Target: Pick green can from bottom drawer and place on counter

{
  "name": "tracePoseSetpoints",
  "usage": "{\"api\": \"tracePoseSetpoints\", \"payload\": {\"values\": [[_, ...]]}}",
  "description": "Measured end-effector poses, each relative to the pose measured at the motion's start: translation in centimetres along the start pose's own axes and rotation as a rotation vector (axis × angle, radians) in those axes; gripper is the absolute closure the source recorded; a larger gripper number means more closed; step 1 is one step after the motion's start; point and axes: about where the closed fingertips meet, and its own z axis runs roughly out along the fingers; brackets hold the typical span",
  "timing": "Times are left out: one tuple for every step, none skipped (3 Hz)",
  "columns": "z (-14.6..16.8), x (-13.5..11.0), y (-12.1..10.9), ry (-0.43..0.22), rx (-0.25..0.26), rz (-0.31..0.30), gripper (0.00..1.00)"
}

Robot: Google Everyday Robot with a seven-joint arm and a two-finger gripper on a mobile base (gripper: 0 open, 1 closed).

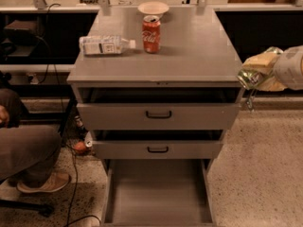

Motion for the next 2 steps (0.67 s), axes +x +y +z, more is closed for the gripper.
{"api": "tracePoseSetpoints", "payload": {"values": [[1.7, 2.0, -2.2, -0.069, -0.067, -0.089, 1.0], [4.0, 2.9, -3.4, -0.108, -0.145, -0.152, 1.0]]}}
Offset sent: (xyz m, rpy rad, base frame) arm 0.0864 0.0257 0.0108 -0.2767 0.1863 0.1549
